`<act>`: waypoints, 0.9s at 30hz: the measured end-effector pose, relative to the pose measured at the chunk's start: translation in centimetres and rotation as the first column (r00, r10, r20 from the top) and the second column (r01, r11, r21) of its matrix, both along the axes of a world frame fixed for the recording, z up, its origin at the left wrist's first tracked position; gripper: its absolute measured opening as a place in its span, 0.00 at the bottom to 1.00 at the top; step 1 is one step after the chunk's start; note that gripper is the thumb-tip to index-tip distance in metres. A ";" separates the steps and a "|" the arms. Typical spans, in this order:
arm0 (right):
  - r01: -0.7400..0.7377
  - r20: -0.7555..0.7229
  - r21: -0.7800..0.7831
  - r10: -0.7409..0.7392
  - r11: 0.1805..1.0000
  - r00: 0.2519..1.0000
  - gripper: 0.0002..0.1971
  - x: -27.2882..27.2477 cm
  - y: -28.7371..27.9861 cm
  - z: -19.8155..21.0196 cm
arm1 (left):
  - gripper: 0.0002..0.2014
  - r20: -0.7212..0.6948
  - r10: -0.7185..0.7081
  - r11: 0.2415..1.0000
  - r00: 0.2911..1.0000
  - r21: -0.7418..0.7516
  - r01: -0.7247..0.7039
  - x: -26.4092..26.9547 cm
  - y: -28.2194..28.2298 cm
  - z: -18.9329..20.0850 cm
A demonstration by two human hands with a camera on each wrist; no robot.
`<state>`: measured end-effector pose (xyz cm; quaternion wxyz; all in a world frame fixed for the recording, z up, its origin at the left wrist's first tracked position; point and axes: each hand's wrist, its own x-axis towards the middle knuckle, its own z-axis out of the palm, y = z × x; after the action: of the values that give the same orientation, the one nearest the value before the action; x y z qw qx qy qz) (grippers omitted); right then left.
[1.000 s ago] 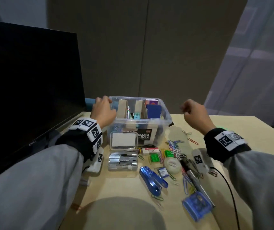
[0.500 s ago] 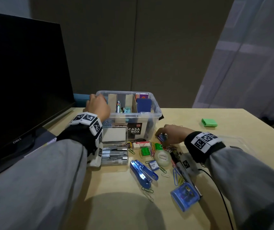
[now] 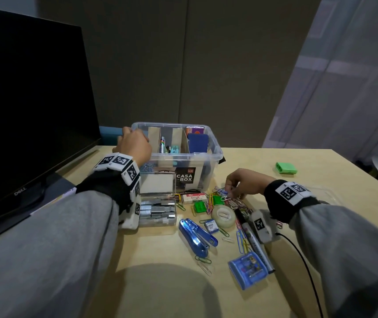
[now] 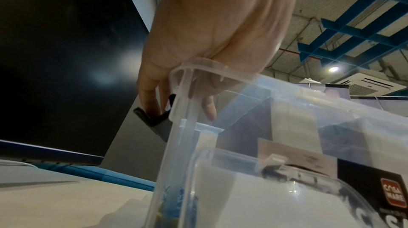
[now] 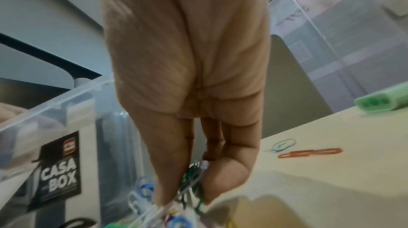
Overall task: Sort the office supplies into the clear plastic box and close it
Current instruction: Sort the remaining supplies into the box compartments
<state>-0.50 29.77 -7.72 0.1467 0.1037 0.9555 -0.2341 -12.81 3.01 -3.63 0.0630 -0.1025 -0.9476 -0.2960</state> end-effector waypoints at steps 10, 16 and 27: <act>0.070 -0.176 -0.120 -0.091 0.990 0.980 0.07 2.6 1.8 5.4 | 0.15 0.016 0.000 0.998 1.000 0.060 -0.001 0.0 0.0 -0.2; 0.054 -0.206 -0.101 -0.074 0.993 0.976 0.03 3.5 0.5 9.2 | 0.16 0.051 -0.080 0.982 0.996 0.176 0.070 -0.3 -1.1 -0.3; -0.052 -0.272 -0.164 0.006 0.985 0.962 0.04 -1.3 -8.1 14.6 | 0.39 0.254 -0.269 0.821 0.929 0.565 0.083 0.7 -3.1 0.8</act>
<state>-1.83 21.62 6.88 0.0267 0.0438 0.9445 -0.3244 -12.14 -0.08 -2.88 -0.0943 -0.1189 -0.8073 -0.5703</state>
